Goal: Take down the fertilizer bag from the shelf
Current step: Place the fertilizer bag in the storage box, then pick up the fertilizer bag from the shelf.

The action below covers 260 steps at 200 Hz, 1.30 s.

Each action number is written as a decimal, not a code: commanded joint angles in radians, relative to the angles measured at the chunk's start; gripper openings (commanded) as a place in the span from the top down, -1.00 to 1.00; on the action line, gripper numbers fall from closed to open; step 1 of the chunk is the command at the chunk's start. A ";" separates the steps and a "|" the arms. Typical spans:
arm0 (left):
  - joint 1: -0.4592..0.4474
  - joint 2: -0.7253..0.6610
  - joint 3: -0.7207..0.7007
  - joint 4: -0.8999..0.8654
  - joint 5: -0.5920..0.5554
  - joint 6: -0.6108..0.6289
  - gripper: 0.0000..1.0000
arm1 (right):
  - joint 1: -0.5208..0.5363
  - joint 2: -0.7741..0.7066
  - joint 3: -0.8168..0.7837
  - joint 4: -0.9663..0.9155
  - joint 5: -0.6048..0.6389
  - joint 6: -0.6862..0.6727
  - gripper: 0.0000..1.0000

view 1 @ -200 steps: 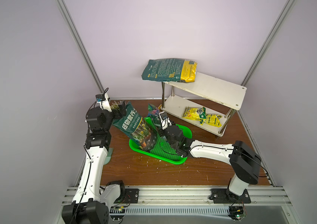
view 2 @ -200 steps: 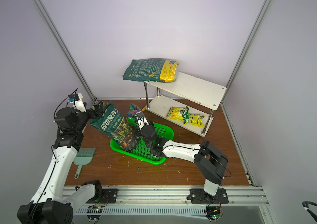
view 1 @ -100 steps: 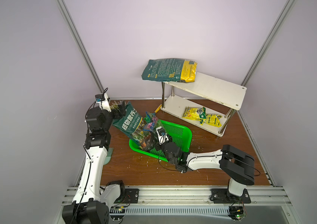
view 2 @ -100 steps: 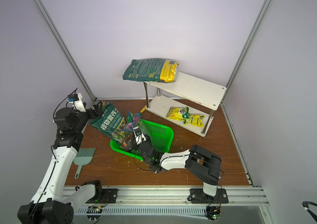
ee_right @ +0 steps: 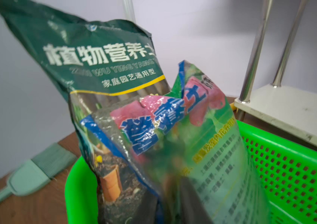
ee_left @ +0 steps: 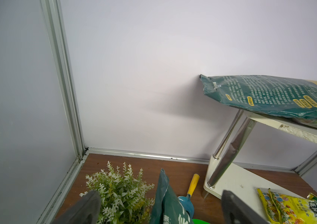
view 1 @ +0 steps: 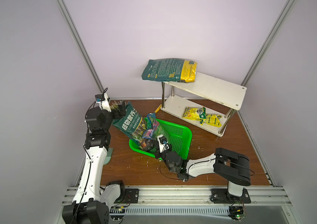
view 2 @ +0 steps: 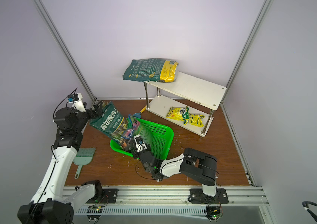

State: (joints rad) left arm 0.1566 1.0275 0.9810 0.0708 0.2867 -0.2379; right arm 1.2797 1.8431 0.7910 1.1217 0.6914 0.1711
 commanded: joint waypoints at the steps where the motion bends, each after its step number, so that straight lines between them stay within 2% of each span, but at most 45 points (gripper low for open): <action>1: 0.019 0.000 0.032 0.036 0.057 -0.060 -1.00 | 0.015 -0.052 -0.037 0.176 -0.076 -0.005 -0.21; 10: 0.044 0.019 0.048 0.056 0.183 -0.125 -0.99 | 0.018 -0.085 -0.059 0.180 -0.090 -0.031 -0.44; 19: 0.061 0.019 0.029 0.163 0.305 -0.246 -1.00 | 0.020 -0.131 -0.083 0.169 -0.103 -0.058 -0.63; 30: 0.063 0.015 -0.009 0.342 0.391 -0.412 -1.00 | 0.021 -0.204 -0.115 0.140 -0.105 -0.096 -0.81; 39: 0.055 0.030 -0.011 0.478 0.418 -0.548 -1.00 | 0.021 -0.273 -0.146 0.116 -0.104 -0.132 -0.95; 49: 0.005 0.067 0.030 0.523 0.392 -0.623 -1.00 | 0.020 -0.353 -0.175 0.072 -0.102 -0.174 -0.99; 72: -0.202 0.207 0.205 0.432 0.271 -0.598 -1.00 | 0.015 -0.535 -0.236 -0.083 -0.121 -0.232 -0.99; 84: -0.282 0.271 0.263 0.411 0.183 -0.608 -0.99 | 0.015 -0.633 -0.284 -0.165 -0.134 -0.232 -0.99; 95: -0.321 0.326 0.283 0.411 0.114 -0.681 -0.99 | 0.012 -0.728 -0.346 -0.211 -0.139 -0.198 -0.99; 111: -0.346 0.414 0.295 0.443 0.069 -0.840 -0.99 | 0.010 -0.843 -0.454 -0.168 -0.161 -0.188 -0.99; 120: -0.370 0.454 0.292 0.481 0.027 -0.889 -0.99 | 0.010 -0.899 -0.483 -0.180 -0.164 -0.187 -0.99; 148: -0.397 0.582 0.340 0.511 -0.065 -0.936 -0.99 | 0.010 -1.044 -0.489 -0.347 -0.153 -0.178 -0.95; 189: -0.412 0.758 0.483 0.532 -0.096 -0.976 -1.00 | 0.010 -1.254 -0.587 -0.361 -0.128 -0.195 -0.95; 217: -0.425 0.823 0.566 0.590 -0.112 -0.981 -0.82 | 0.009 -1.285 -0.605 -0.360 -0.128 -0.203 -0.93; 260: -0.435 0.863 0.657 0.593 -0.151 -0.953 -0.74 | 0.009 -1.197 -0.568 -0.372 -0.143 -0.206 -0.93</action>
State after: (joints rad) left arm -0.2646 1.8870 1.5921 0.6102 0.1768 -1.2121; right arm 1.2926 0.6060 0.1825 0.7464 0.5499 -0.0235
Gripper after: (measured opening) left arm 0.872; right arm 0.965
